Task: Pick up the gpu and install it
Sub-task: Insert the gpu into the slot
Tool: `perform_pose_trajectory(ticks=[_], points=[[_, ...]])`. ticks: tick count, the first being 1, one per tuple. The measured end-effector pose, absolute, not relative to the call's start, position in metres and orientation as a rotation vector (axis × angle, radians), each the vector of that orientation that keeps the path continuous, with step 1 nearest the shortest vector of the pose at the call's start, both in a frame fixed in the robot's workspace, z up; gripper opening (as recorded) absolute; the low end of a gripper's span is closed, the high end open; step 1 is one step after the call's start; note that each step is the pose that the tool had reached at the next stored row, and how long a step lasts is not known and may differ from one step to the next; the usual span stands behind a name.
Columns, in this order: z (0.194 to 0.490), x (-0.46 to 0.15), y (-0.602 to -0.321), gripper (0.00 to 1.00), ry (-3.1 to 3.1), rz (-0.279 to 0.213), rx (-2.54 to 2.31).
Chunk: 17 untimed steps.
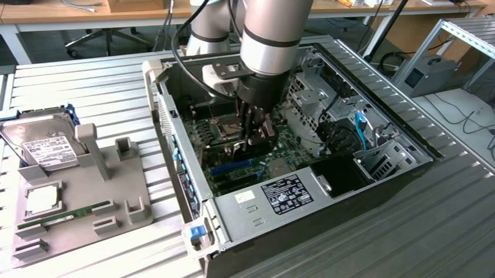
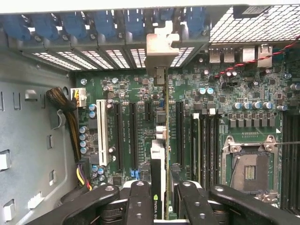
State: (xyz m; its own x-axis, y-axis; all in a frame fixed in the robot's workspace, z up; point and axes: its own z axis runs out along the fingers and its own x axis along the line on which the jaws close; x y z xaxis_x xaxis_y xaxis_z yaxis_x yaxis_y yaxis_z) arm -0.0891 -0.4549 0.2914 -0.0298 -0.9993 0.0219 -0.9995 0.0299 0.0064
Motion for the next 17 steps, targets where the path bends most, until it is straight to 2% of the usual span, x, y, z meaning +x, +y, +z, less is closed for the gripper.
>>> perform_pose_trajectory(ticks=[17], points=[[0.2832,-0.0961,-0.4534,0.26,-2.239,0.017,2.174]])
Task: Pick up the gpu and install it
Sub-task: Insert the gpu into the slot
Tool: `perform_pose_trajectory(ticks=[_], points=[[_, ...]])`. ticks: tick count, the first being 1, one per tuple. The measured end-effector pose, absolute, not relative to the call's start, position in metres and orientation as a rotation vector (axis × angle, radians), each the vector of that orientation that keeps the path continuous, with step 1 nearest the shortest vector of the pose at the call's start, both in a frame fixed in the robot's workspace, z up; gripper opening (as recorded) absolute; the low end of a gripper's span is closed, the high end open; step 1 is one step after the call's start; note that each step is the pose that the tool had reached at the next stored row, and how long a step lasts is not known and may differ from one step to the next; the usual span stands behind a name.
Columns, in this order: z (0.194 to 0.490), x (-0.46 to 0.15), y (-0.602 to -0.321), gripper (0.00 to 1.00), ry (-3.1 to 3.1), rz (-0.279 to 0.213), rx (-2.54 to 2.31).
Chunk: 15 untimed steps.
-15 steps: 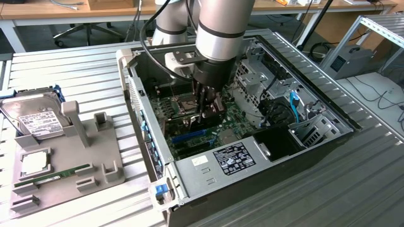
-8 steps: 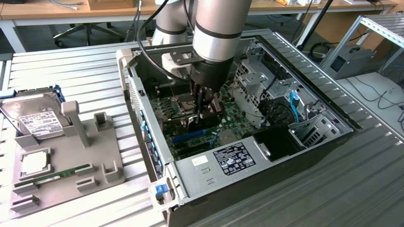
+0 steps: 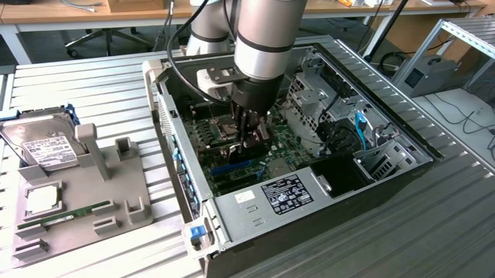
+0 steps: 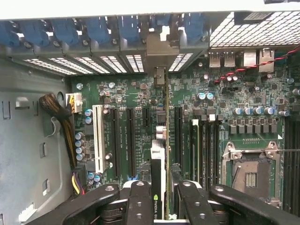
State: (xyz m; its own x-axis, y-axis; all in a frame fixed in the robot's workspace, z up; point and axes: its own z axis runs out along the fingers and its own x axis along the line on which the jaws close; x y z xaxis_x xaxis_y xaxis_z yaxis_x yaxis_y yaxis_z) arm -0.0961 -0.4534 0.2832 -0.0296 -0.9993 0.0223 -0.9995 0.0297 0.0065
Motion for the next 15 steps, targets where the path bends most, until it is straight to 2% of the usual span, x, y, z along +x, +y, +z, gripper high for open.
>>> perform_pose_trajectory(ticks=[15], points=[[0.2778,-0.1004,-0.4539,0.26,-2.239,0.017,2.174]])
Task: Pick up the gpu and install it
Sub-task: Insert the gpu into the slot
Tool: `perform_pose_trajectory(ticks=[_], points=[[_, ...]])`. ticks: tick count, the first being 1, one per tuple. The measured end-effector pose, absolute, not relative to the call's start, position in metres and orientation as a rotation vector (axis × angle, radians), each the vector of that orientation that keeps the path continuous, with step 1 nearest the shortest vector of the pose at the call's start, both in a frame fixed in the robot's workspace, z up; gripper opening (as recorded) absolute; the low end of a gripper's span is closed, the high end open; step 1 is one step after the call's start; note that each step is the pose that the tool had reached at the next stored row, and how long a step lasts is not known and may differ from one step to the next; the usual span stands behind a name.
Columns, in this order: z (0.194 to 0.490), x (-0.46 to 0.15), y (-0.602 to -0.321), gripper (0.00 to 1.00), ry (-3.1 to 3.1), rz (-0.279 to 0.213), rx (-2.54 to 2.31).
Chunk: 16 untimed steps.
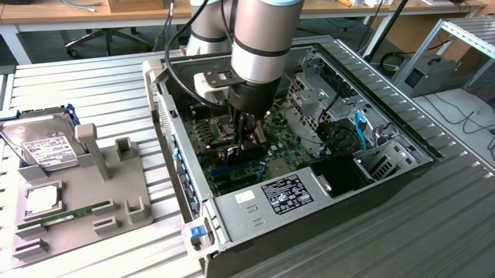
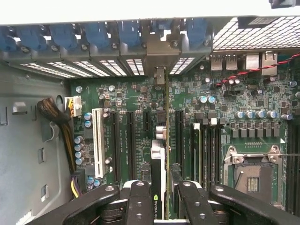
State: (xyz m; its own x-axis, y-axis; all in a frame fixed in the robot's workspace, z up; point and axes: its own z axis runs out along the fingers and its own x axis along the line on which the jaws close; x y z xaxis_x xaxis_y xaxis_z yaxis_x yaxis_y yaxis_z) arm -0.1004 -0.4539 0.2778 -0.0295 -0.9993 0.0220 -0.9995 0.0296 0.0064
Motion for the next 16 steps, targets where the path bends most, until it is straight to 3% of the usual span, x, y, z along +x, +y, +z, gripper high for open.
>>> perform_pose_trajectory(ticks=[16], points=[[0.2798,-0.1006,-0.4544,0.26,-2.240,0.017,2.174]])
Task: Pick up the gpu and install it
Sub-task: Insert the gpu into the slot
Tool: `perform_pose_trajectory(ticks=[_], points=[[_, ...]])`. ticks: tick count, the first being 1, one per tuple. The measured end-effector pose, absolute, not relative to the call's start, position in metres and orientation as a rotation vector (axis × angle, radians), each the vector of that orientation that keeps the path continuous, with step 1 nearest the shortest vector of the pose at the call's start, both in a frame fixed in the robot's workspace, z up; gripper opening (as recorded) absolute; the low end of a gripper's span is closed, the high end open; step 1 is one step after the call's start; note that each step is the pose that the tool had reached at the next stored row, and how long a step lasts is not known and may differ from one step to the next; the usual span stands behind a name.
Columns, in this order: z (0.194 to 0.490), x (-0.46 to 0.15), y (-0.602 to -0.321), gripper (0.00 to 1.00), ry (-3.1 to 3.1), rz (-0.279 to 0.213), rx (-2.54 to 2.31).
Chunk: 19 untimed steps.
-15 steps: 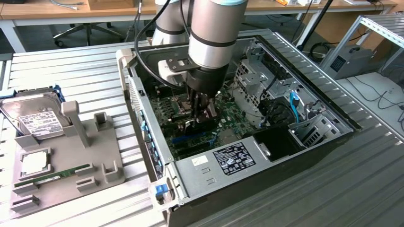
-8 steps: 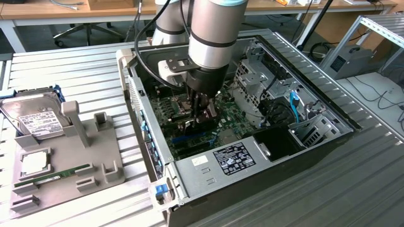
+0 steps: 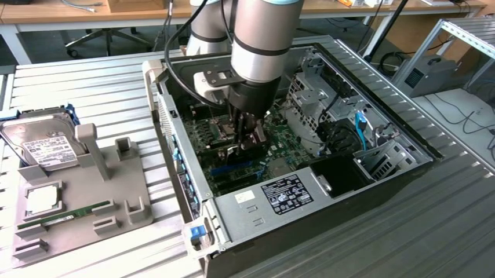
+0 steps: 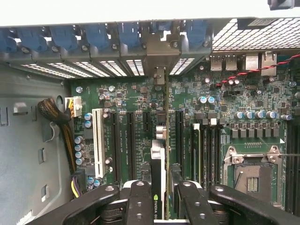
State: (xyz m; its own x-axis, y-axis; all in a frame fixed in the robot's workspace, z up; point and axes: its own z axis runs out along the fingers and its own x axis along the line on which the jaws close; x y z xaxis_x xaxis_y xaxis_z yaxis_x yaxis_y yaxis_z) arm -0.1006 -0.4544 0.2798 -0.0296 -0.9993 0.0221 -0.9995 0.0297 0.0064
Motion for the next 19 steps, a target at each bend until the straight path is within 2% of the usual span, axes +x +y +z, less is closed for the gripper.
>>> perform_pose_trajectory(ticks=[19], points=[[0.2724,-0.1011,-0.4553,0.26,-2.240,0.018,2.175]])
